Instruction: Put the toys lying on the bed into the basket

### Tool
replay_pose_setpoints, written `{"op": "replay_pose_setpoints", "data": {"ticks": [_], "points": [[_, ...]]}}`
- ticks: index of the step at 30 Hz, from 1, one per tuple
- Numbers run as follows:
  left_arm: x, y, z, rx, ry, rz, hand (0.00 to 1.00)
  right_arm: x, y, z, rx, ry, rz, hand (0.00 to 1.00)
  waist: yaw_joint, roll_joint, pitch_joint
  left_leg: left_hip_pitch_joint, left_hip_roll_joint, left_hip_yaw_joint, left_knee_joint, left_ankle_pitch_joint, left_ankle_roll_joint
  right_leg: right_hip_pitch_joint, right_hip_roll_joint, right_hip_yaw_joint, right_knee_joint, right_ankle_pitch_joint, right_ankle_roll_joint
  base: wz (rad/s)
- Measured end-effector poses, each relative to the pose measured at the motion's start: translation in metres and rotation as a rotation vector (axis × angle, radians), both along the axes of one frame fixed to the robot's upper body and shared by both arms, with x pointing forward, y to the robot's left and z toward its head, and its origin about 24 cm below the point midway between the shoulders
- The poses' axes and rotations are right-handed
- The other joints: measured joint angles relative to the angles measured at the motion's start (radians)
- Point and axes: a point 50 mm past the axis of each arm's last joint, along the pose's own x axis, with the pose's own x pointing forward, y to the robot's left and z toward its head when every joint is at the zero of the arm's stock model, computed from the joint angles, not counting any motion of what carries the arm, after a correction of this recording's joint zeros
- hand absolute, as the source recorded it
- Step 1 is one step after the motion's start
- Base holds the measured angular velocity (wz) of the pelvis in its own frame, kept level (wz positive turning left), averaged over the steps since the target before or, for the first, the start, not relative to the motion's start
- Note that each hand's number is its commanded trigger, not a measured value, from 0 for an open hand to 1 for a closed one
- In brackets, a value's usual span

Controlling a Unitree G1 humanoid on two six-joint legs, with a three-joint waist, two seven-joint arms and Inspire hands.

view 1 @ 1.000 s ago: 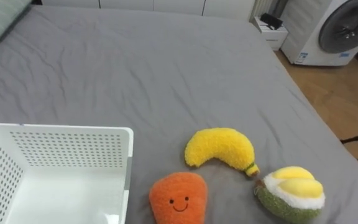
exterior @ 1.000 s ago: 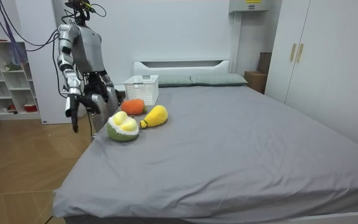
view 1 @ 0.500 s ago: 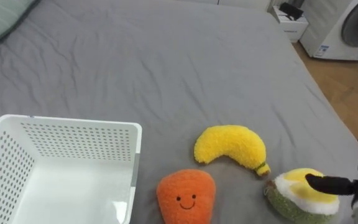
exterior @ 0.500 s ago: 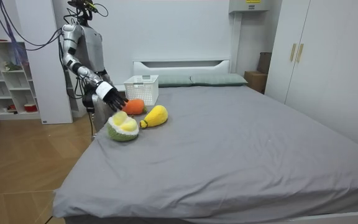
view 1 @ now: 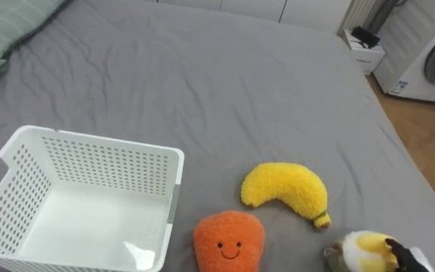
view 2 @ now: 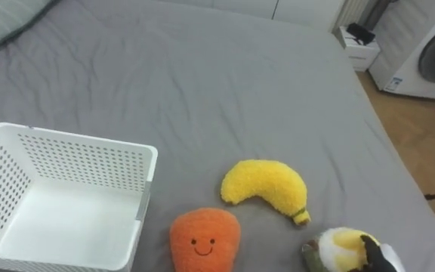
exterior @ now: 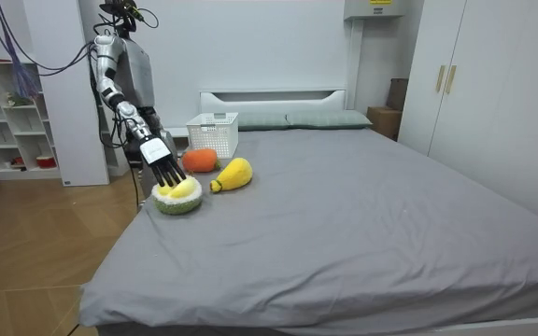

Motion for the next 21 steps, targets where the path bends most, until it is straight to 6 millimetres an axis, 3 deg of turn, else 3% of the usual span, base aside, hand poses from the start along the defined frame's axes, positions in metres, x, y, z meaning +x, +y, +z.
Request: {"op": "replay_pose_setpoints", "data": {"ticks": [11,12,13,14,15,21], "points": [[-0.001,0.001,0.000,-0.001,0.026,-0.017,0.00,-0.018,-0.008,-0.008,-0.101,0.159,0.099,0.00,0.014,0.019,0.0011,0.002,-0.004,-0.038,0.026,-0.008,-0.004,0.028,-0.003,-0.032,0.001,0.000,0.000,0.10],[0.000,0.001,0.000,-0.001,0.026,-0.019,0.00,-0.022,-0.009,-0.009,-0.134,0.183,0.118,0.39,0.017,0.024,0.0011,0.003,-0.004,-0.041,0.030,-0.010,-0.004,0.030,-0.003,-0.030,0.001,0.000,0.000,0.10],[0.001,0.000,-0.001,-0.001,0.025,-0.023,0.00,-0.023,-0.009,-0.010,-0.150,0.191,0.123,0.56,0.022,0.027,0.0012,0.003,-0.004,-0.042,0.031,-0.010,-0.004,0.030,-0.003,-0.030,0.001,0.000,0.000,0.05],[0.003,0.000,-0.001,-0.001,0.021,-0.026,0.00,-0.025,-0.010,-0.010,-0.180,0.199,0.136,0.89,0.029,0.033,0.0022,0.003,-0.004,-0.042,0.032,-0.011,-0.004,0.028,-0.003,-0.030,0.000,0.000,0.000,0.00],[0.003,0.000,-0.001,0.003,0.021,-0.026,0.00,-0.025,-0.010,-0.010,-0.209,0.197,0.149,1.00,0.032,0.038,0.0022,0.002,-0.004,-0.043,0.032,-0.010,-0.004,0.028,-0.003,-0.030,0.000,0.000,0.000,0.00],[0.009,0.000,0.000,0.026,-0.002,-0.039,0.00,-0.015,-0.012,-0.004,-0.376,0.134,0.204,1.00,0.031,0.054,0.0016,-0.003,-0.006,-0.050,0.036,-0.009,-0.002,0.033,-0.005,-0.044,0.000,-0.005,0.000,0.04]]}}
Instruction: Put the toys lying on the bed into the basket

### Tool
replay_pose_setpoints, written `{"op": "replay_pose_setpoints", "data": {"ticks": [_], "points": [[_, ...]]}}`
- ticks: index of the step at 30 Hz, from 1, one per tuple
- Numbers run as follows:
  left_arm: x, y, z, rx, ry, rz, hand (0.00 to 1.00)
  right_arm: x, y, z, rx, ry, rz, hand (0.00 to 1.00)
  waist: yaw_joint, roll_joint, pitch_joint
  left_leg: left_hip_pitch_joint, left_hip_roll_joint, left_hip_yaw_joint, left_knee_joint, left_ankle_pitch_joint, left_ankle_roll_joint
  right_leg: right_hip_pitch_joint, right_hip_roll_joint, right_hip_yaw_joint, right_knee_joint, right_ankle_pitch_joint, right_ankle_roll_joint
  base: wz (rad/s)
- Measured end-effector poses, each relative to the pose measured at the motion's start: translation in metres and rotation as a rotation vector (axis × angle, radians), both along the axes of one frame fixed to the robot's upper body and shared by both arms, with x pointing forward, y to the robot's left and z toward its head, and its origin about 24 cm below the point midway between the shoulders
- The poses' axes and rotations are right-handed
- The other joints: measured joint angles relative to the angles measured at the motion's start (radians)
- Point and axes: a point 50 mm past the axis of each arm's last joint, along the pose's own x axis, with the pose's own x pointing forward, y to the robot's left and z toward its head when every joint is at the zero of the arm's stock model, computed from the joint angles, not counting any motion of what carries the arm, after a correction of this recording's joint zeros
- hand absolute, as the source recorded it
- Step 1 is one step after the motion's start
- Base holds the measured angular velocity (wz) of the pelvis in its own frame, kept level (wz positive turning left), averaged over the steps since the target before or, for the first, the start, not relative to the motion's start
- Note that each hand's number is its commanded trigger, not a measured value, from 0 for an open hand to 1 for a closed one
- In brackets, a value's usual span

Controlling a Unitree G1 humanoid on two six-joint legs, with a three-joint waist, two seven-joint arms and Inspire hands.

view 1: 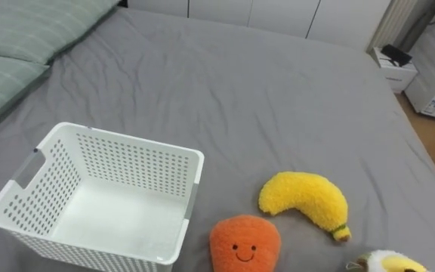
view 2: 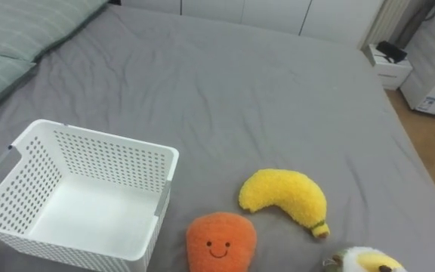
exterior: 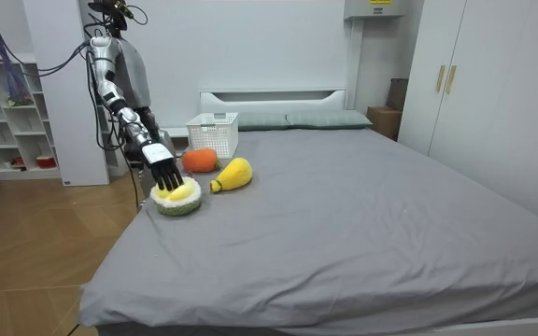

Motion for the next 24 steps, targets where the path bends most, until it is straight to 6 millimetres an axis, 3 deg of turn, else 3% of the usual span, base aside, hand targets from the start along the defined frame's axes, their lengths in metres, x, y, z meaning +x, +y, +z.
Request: {"op": "replay_pose_setpoints", "data": {"ticks": [7,14,16,22,24], "points": [[0.012,-0.003,-0.001,0.006,-0.034,-0.031,0.00,0.012,0.006,0.004,-0.035,-0.115,0.001,1.00,0.002,0.000,0.0004,0.000,0.000,0.007,-0.009,0.003,0.000,0.002,0.002,0.001,-0.017,-0.003,0.001,-0.01],[0.019,-0.002,0.000,0.006,-0.076,-0.027,0.00,0.037,0.008,0.022,0.035,-0.357,-0.098,1.00,-0.001,0.002,0.0116,-0.018,0.000,0.011,-0.020,0.006,0.001,-0.021,0.000,0.000,-0.016,-0.005,0.001,-0.01],[0.019,-0.002,0.000,0.007,-0.082,-0.022,0.00,0.044,0.009,0.028,0.043,-0.407,-0.100,1.00,-0.003,0.002,0.0117,-0.020,0.000,0.012,-0.022,0.006,0.000,-0.023,0.000,-0.001,-0.017,-0.005,0.001,0.00],[0.020,0.000,0.002,0.016,-0.106,-0.021,0.00,0.061,0.012,0.045,0.071,-0.540,-0.099,1.00,-0.005,-0.002,0.0080,-0.021,0.000,0.011,-0.020,0.006,0.000,-0.023,0.001,-0.001,-0.015,-0.005,0.001,0.00],[0.014,0.003,0.003,0.023,-0.097,-0.004,0.00,0.069,0.011,0.056,0.077,-0.609,-0.101,1.00,-0.011,0.002,-0.0011,-0.019,0.001,0.011,-0.018,0.006,0.000,-0.021,0.001,-0.001,-0.014,-0.005,0.001,0.00]]}}
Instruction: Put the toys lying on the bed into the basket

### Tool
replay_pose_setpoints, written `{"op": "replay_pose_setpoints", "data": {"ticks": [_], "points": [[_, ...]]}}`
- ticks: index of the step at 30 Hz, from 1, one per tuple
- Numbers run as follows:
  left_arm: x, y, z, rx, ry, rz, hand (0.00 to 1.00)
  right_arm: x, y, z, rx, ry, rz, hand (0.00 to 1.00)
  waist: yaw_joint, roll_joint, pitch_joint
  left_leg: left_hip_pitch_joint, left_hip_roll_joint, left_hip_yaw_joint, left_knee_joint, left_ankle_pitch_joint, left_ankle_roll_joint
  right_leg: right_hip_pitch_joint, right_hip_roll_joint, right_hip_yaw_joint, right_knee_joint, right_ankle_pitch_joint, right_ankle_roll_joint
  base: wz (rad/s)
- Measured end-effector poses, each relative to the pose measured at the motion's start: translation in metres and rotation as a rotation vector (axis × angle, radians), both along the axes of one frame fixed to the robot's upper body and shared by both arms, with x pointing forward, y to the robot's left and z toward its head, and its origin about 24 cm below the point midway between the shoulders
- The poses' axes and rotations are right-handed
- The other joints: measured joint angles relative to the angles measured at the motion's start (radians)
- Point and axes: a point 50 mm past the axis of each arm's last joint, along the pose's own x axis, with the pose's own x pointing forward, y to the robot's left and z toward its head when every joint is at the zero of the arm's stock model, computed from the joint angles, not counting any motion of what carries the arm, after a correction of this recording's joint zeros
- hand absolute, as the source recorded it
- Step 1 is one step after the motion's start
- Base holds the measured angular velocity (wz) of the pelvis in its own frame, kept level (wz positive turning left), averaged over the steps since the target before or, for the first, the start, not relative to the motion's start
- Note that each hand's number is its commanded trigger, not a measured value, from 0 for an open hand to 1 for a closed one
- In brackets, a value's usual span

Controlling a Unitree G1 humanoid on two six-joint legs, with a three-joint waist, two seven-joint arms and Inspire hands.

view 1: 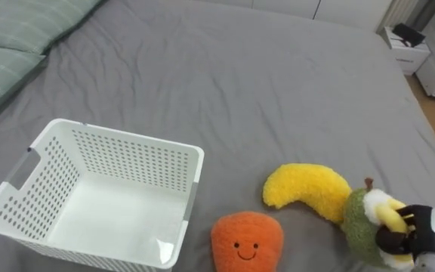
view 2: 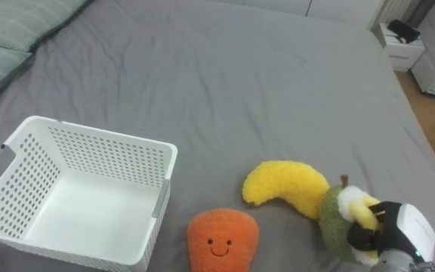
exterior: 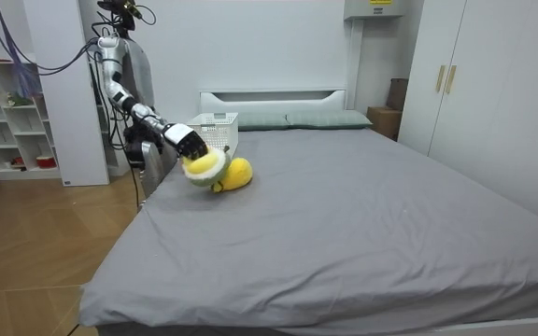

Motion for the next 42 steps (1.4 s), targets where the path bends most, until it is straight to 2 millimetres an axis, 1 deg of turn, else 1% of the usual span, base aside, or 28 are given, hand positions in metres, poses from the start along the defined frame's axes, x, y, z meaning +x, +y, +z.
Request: {"op": "replay_pose_setpoints", "data": {"ticks": [1,3,7,10,13,16,18,19,22,23,25,26,27,28,30,31,32,35,36,37,38,39,40,42], "points": [[-0.002,0.001,0.000,0.003,0.002,0.009,0.00,0.002,-0.002,0.004,0.000,-0.029,-0.009,1.00,-0.007,0.001,-0.0020,0.004,0.000,-0.001,0.000,0.000,0.000,0.006,0.000,-0.001,0.000,0.000,0.000,0.03],[-0.006,0.002,0.000,0.003,0.009,0.014,0.00,0.007,-0.003,0.010,-0.005,-0.062,-0.011,1.00,-0.014,0.001,-0.0027,0.006,0.000,-0.005,0.003,0.000,0.000,0.010,0.000,-0.002,0.001,0.000,0.000,0.05],[-0.008,0.001,0.000,-0.011,0.014,0.014,0.00,0.013,-0.003,0.023,-0.005,-0.136,-0.015,1.00,-0.023,0.000,-0.0018,0.007,0.000,-0.003,0.002,0.001,0.000,0.002,-0.001,0.001,0.010,0.000,0.000,-0.03],[-0.009,0.001,0.000,-0.017,0.015,0.019,0.00,0.025,0.002,0.045,-0.013,-0.237,0.019,1.00,-0.043,-0.002,-0.0008,0.006,0.000,-0.001,0.002,0.001,0.000,-0.003,-0.002,0.003,0.015,0.000,0.000,-0.03],[0.000,0.003,0.001,-0.021,-0.015,0.033,0.00,0.039,0.005,0.080,-0.050,-0.378,0.077,1.00,-0.044,-0.007,-0.0009,0.004,0.001,0.012,0.001,0.002,0.001,-0.016,-0.002,0.015,0.017,0.000,0.000,-0.11],[0.005,0.003,0.001,-0.023,-0.030,0.038,0.00,0.045,0.011,0.096,-0.060,-0.447,0.111,1.00,-0.042,-0.014,-0.0010,0.004,0.001,0.016,-0.002,0.001,0.001,-0.015,0.000,0.026,0.018,0.000,0.000,-0.08],[0.010,0.003,0.001,-0.024,-0.044,0.036,0.00,0.051,0.016,0.109,-0.057,-0.494,0.143,1.00,-0.042,-0.022,0.0027,0.003,0.001,0.016,-0.004,0.002,0.001,-0.017,0.000,0.025,0.021,0.000,0.000,0.00],[0.011,0.003,0.001,-0.024,-0.045,0.036,0.00,0.053,0.017,0.112,-0.055,-0.507,0.150,1.00,-0.042,-0.023,0.0035,0.003,0.001,0.016,-0.004,0.002,0.001,-0.018,0.000,0.026,0.021,0.000,0.000,0.00],[0.012,0.004,0.001,-0.025,-0.049,0.039,0.00,0.061,0.024,0.127,-0.029,-0.563,0.184,1.00,-0.027,-0.023,0.0043,0.004,0.002,0.019,-0.009,0.002,0.001,-0.024,0.000,0.029,0.028,0.000,0.000,-0.04],[0.014,0.003,0.001,-0.025,-0.054,0.038,0.00,0.065,0.027,0.135,-0.020,-0.589,0.202,1.00,-0.014,-0.021,0.0048,0.003,0.002,0.022,-0.010,0.002,0.000,-0.030,0.000,0.031,0.032,0.000,0.000,-0.06],[0.013,0.004,0.001,-0.024,-0.053,0.035,0.00,0.076,0.040,0.146,0.010,-0.624,0.267,1.00,-0.006,-0.022,0.0049,0.002,0.003,0.023,-0.009,0.003,0.001,-0.032,-0.001,0.027,0.032,0.000,0.000,-0.02],[0.014,0.003,0.001,-0.025,-0.053,0.034,0.00,0.079,0.044,0.148,0.021,-0.628,0.287,1.00,-0.006,-0.022,0.0048,0.000,0.003,0.023,-0.009,0.003,0.001,-0.032,-0.001,0.027,0.032,0.000,0.000,0.00],[0.015,0.003,0.001,-0.025,-0.055,0.033,0.00,0.084,0.050,0.151,0.038,-0.628,0.323,1.00,0.003,-0.023,0.0041,0.000,0.003,0.023,-0.009,0.003,0.001,-0.030,-0.001,0.026,0.032,0.000,0.000,0.00],[0.016,0.003,0.001,-0.025,-0.057,0.032,0.00,0.086,0.054,0.152,0.046,-0.625,0.341,1.00,0.011,-0.023,0.0038,0.000,0.003,0.022,-0.009,0.003,0.001,-0.029,-0.001,0.025,0.032,0.000,0.000,0.03],[0.018,0.003,0.001,-0.026,-0.061,0.028,0.00,0.099,0.074,0.156,0.093,-0.612,0.436,1.00,0.021,-0.025,0.0047,-0.002,0.003,0.020,-0.008,0.004,0.001,-0.030,-0.001,0.021,0.032,0.000,0.000,0.04],[0.018,0.003,0.001,-0.027,-0.062,0.023,0.00,0.101,0.080,0.156,0.099,-0.608,0.462,1.00,0.026,-0.025,0.0045,-0.003,0.003,0.020,-0.008,0.004,0.001,-0.030,-0.001,0.021,0.032,0.000,0.000,0.03],[0.021,0.003,0.001,-0.032,-0.067,0.017,0.00,0.103,0.089,0.156,0.110,-0.594,0.509,1.00,0.041,-0.027,0.0045,-0.003,0.003,0.019,-0.008,0.004,0.001,-0.030,-0.001,0.021,0.032,0.000,0.000,0.05],[0.026,0.001,0.001,-0.052,-0.077,0.003,0.00,0.104,0.101,0.151,0.154,-0.550,0.579,1.00,0.080,-0.036,0.0033,-0.011,0.002,0.010,-0.004,0.004,0.001,-0.031,-0.003,0.008,0.030,0.000,0.000,0.11],[0.026,0.001,0.001,-0.057,-0.078,0.003,0.00,0.104,0.106,0.150,0.168,-0.537,0.602,1.00,0.099,-0.039,0.0051,-0.014,0.001,0.002,-0.002,0.004,0.001,-0.030,-0.004,-0.003,0.030,0.000,0.000,0.19],[0.026,0.001,0.001,-0.065,-0.079,0.007,0.00,0.105,0.113,0.149,0.189,-0.526,0.628,1.00,0.104,-0.042,0.0067,-0.014,0.001,-0.003,-0.001,0.004,0.001,-0.027,-0.004,-0.005,0.030,0.000,0.000,0.18],[0.023,0.000,0.000,-0.071,-0.076,0.014,0.00,0.106,0.115,0.149,0.201,-0.522,0.640,1.00,0.106,-0.042,0.0081,-0.014,0.000,-0.009,0.000,0.004,0.001,-0.023,-0.004,-0.011,0.028,0.000,0.000,0.19],[0.023,-0.001,0.000,-0.076,-0.072,0.005,0.00,0.106,0.120,0.148,0.219,-0.513,0.662,1.00,0.121,-0.042,0.0095,-0.015,-0.001,-0.017,0.001,0.004,0.001,-0.020,-0.006,-0.028,0.028,0.000,0.000,0.14],[0.022,-0.002,0.000,-0.078,-0.069,-0.002,0.00,0.107,0.123,0.148,0.223,-0.510,0.677,1.00,0.126,-0.042,0.0099,-0.016,-0.001,-0.018,0.002,0.004,0.001,-0.021,-0.006,-0.029,0.028,0.000,0.000,0.15],[0.022,-0.004,-0.001,-0.081,-0.067,-0.007,0.00,0.111,0.136,0.153,0.227,-0.502,0.743,1.00,0.135,-0.043,0.0099,-0.031,-0.003,-0.038,0.012,0.004,0.001,-0.024,-0.008,-0.041,0.026,0.000,0.000,0.18]]}}
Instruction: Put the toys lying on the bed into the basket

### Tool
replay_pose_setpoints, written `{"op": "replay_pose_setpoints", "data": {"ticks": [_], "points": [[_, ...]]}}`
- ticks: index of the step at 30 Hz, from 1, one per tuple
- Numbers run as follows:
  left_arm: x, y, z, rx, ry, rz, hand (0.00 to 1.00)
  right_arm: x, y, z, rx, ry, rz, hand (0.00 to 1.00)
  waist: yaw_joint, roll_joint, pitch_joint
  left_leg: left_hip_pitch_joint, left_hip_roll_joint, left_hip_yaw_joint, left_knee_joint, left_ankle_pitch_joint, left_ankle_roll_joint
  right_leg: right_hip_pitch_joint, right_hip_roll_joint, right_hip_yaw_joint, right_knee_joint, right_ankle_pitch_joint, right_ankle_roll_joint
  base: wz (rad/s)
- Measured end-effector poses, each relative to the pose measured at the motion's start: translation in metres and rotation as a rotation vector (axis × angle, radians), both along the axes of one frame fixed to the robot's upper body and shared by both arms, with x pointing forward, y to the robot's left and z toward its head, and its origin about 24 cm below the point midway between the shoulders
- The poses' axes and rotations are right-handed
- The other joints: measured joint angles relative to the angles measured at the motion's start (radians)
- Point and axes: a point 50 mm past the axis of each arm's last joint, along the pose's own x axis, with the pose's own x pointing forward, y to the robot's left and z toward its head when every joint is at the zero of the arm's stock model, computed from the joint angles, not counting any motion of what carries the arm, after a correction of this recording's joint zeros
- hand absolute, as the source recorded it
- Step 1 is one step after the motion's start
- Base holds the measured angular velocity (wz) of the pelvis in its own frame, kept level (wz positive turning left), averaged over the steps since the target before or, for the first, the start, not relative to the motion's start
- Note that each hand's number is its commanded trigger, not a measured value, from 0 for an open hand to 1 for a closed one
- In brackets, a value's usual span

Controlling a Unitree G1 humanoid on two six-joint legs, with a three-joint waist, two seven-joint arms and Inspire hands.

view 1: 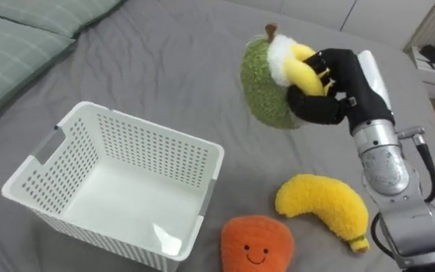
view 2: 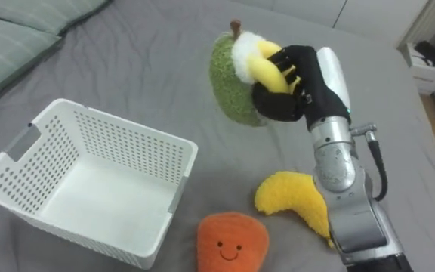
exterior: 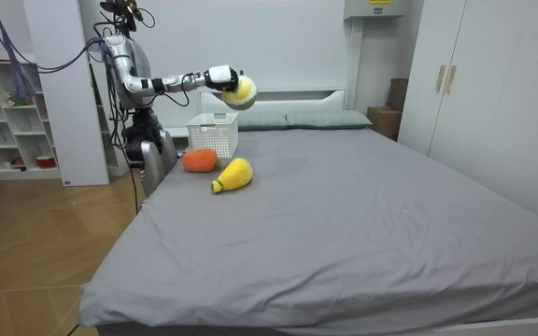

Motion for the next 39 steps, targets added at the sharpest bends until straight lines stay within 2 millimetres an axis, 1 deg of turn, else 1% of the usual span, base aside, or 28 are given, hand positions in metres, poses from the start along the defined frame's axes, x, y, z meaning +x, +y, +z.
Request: {"op": "replay_pose_setpoints", "data": {"ticks": [1,2,4,5,6,8,9,10,11,12,14,15,16,17,18,19,21,23,28,30,34,37,39], "points": [[0.001,0.000,0.000,-0.001,-0.002,-0.001,0.00,0.000,0.003,0.001,-0.004,-0.002,0.015,1.00,0.005,0.000,-0.0002,-0.003,-0.001,-0.005,0.001,0.000,0.000,0.000,-0.001,-0.005,-0.001,0.000,0.000,0.20],[0.002,-0.001,0.000,-0.001,-0.007,-0.005,0.00,-0.001,0.009,0.003,-0.005,-0.006,0.042,1.00,0.024,-0.001,-0.0004,-0.004,-0.003,-0.011,0.001,0.001,0.000,0.002,-0.001,-0.009,-0.004,0.000,0.000,0.12],[0.002,-0.001,0.000,-0.001,-0.007,-0.004,0.00,-0.002,0.021,0.002,-0.006,-0.001,0.087,1.00,0.046,0.001,0.0006,-0.004,-0.005,-0.018,0.004,0.001,-0.001,0.009,0.000,-0.014,-0.012,0.000,0.000,0.13],[0.003,-0.001,0.000,-0.001,-0.011,-0.004,0.00,-0.002,0.028,0.001,-0.019,0.004,0.112,1.00,0.052,0.000,0.0002,-0.008,-0.007,-0.029,0.006,0.003,-0.001,0.010,-0.001,-0.020,-0.012,0.000,0.000,0.23],[0.006,-0.001,0.001,-0.001,-0.019,-0.006,0.00,-0.003,0.034,0.000,-0.050,0.004,0.133,1.00,0.068,0.000,-0.0003,-0.016,-0.009,-0.038,0.007,0.005,-0.001,0.007,-0.003,-0.035,-0.013,0.000,0.000,0.28],[0.008,-0.003,0.001,-0.004,-0.026,-0.008,0.00,-0.004,0.041,-0.004,-0.079,0.022,0.165,1.00,0.096,0.000,0.0002,-0.023,-0.012,-0.047,0.009,0.006,0.001,0.006,-0.007,-0.053,-0.013,0.000,0.000,0.21],[0.008,-0.003,0.001,-0.003,-0.026,-0.009,0.00,-0.005,0.048,-0.006,-0.091,0.036,0.190,1.00,0.104,-0.002,-0.0002,-0.029,-0.015,-0.059,0.009,0.007,0.002,0.006,-0.009,-0.070,-0.013,0.000,0.000,0.21],[0.009,-0.002,0.001,-0.002,-0.030,-0.010,0.00,-0.005,0.052,-0.007,-0.094,0.042,0.206,1.00,0.104,-0.004,0.0007,-0.033,-0.017,-0.066,0.010,0.009,0.002,0.006,-0.011,-0.080,-0.013,0.000,0.000,0.30],[0.011,-0.002,0.002,-0.001,-0.037,-0.012,0.00,-0.006,0.059,-0.009,-0.087,0.053,0.229,1.00,0.106,-0.007,0.0035,-0.039,-0.020,-0.078,0.013,0.011,0.002,0.006,-0.012,-0.094,-0.015,0.000,0.000,0.33],[0.012,-0.003,0.002,-0.003,-0.038,-0.013,0.00,-0.007,0.064,-0.013,-0.082,0.071,0.247,1.00,0.120,-0.008,0.0040,-0.047,-0.024,-0.090,0.018,0.013,0.003,0.005,-0.014,-0.104,-0.015,0.000,0.001,0.30],[0.014,-0.004,0.002,-0.005,-0.042,-0.014,0.00,-0.006,0.068,-0.020,-0.095,0.110,0.264,1.00,0.138,-0.008,0.0042,-0.054,-0.028,-0.098,0.024,0.015,0.005,0.004,-0.018,-0.112,-0.015,-0.002,0.003,0.18],[0.014,-0.003,0.002,-0.003,-0.041,-0.014,0.00,-0.006,0.070,-0.025,-0.119,0.131,0.274,1.00,0.160,-0.008,0.0042,-0.055,-0.029,-0.099,0.024,0.016,0.006,0.003,-0.019,-0.113,-0.013,-0.002,0.003,0.07],[0.013,-0.002,0.002,0.001,-0.038,-0.010,0.00,-0.005,0.074,-0.029,-0.150,0.148,0.290,0.90,0.172,-0.008,0.0045,-0.055,-0.029,-0.099,0.024,0.016,0.006,0.003,-0.020,-0.113,-0.012,-0.002,0.004,0.03],[0.012,-0.001,0.002,0.004,-0.036,-0.008,0.00,-0.004,0.075,-0.032,-0.160,0.160,0.297,0.58,0.178,-0.009,0.0049,-0.055,-0.029,-0.100,0.024,0.017,0.006,0.003,-0.020,-0.114,-0.012,-0.002,0.004,0.04],[0.011,-0.001,0.002,0.008,-0.032,-0.002,0.00,-0.003,0.078,-0.037,-0.166,0.185,0.302,0.05,0.186,-0.012,0.0052,-0.057,-0.030,-0.103,0.024,0.018,0.006,0.003,-0.020,-0.117,-0.012,-0.002,0.004,0.07],[0.011,-0.001,0.002,0.012,-0.029,0.002,0.00,-0.003,0.079,-0.039,-0.167,0.199,0.301,0.00,0.189,-0.013,0.0051,-0.058,-0.031,-0.106,0.024,0.019,0.006,0.003,-0.021,-0.120,-0.012,-0.002,0.004,0.13],[0.010,-0.001,0.002,0.011,-0.029,0.034,0.00,-0.005,0.083,-0.046,-0.177,0.237,0.311,0.00,0.199,-0.013,0.0055,-0.066,-0.033,-0.115,0.027,0.021,0.006,0.001,-0.022,-0.126,-0.013,-0.002,0.004,0.13],[0.009,0.000,0.002,0.021,-0.026,0.038,0.00,-0.006,0.085,-0.051,-0.178,0.257,0.319,0.00,0.202,-0.013,0.0061,-0.070,-0.034,-0.121,0.030,0.021,0.005,0.001,-0.022,-0.130,-0.013,-0.002,0.004,0.09],[0.008,-0.001,0.002,0.046,-0.017,0.026,0.00,-0.007,0.084,-0.060,-0.193,0.299,0.310,0.00,0.200,-0.011,0.0075,-0.079,-0.039,-0.139,0.034,0.024,0.006,0.001,-0.025,-0.152,-0.013,-0.002,0.004,0.11],[0.010,-0.003,0.002,0.047,-0.016,0.009,0.00,-0.007,0.083,-0.064,-0.199,0.317,0.304,0.00,0.195,-0.014,0.0079,-0.085,-0.043,-0.145,0.034,0.028,0.007,-0.002,-0.026,-0.151,-0.014,-0.002,0.004,0.10],[0.009,-0.002,0.002,0.065,-0.015,0.014,0.00,-0.006,0.083,-0.064,-0.204,0.313,0.304,0.00,0.187,-0.018,0.0080,-0.086,-0.042,-0.144,0.034,0.028,0.006,-0.004,-0.026,-0.149,-0.014,-0.002,0.004,0.00],[0.009,-0.002,0.002,0.064,-0.013,0.015,0.00,-0.007,0.084,-0.064,-0.201,0.306,0.310,0.00,0.174,-0.018,0.0080,-0.079,-0.042,-0.140,0.034,0.030,0.007,0.002,-0.026,-0.147,-0.014,-0.002,0.004,-0.03],[0.006,-0.003,0.001,0.061,-0.002,0.017,0.00,-0.007,0.082,-0.063,-0.204,0.300,0.311,0.00,0.159,-0.019,0.0080,-0.072,-0.042,-0.139,0.033,0.030,0.007,0.007,-0.027,-0.150,-0.014,-0.002,0.004,-0.02]]}}
